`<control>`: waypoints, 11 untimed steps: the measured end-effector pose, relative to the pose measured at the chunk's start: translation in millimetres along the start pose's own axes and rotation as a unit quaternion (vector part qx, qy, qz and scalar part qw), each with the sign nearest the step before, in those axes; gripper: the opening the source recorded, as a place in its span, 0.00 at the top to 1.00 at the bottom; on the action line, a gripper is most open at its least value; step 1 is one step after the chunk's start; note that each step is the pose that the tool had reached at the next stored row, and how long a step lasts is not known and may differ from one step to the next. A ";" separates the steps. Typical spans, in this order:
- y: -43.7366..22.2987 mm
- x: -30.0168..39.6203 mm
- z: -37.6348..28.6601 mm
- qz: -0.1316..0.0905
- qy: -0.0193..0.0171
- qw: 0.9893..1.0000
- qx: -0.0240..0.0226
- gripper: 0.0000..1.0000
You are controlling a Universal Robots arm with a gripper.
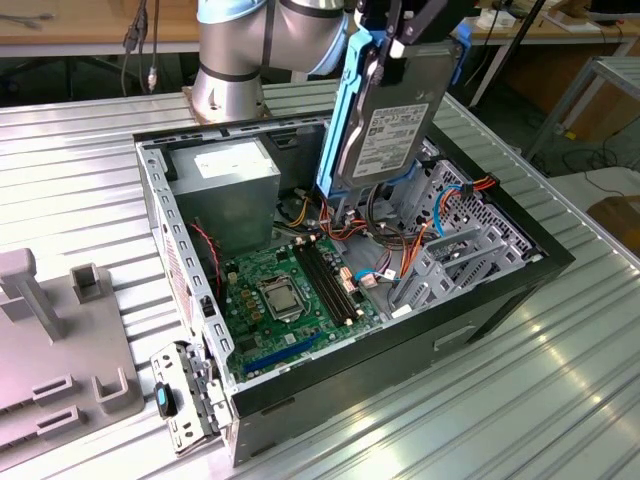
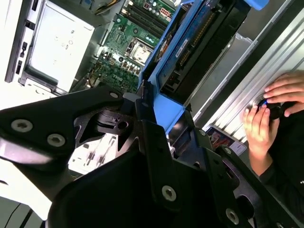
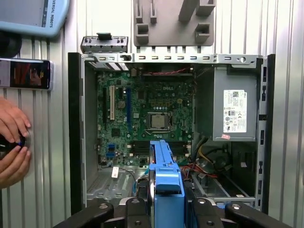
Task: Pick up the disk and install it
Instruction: 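Insert the disk into the insertion slot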
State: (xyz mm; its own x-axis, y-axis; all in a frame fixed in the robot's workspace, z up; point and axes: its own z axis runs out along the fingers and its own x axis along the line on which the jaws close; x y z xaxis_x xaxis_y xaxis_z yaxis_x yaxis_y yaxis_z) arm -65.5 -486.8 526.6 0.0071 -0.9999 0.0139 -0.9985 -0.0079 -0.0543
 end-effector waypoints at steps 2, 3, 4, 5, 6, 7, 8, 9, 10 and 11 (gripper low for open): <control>0.1 3.9 0.2 0.000 -0.003 1.000 0.000 0.63; 0.1 6.5 0.3 0.001 -0.010 1.000 0.000 0.63; 0.0 8.2 0.4 0.001 -0.018 1.000 0.000 0.63; 0.0 10.5 0.6 0.002 -0.031 1.000 0.000 0.63; -0.1 11.1 0.7 0.002 -0.035 0.999 0.000 0.63; -0.4 11.2 0.7 0.000 -0.036 0.999 0.000 0.63; -0.4 11.2 0.8 -0.002 -0.036 0.999 0.001 0.63; -0.3 12.4 1.0 -0.003 -0.036 0.999 0.005 0.63; -0.3 12.9 1.1 -0.004 -0.036 0.999 0.010 0.63; -0.3 12.9 1.2 -0.005 -0.036 0.999 0.017 0.63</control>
State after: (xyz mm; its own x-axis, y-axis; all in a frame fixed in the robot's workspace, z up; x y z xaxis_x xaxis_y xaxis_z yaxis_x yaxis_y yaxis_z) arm -65.0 -499.7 525.7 0.0211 -0.9982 -0.0565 -0.9960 -0.0161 -0.0875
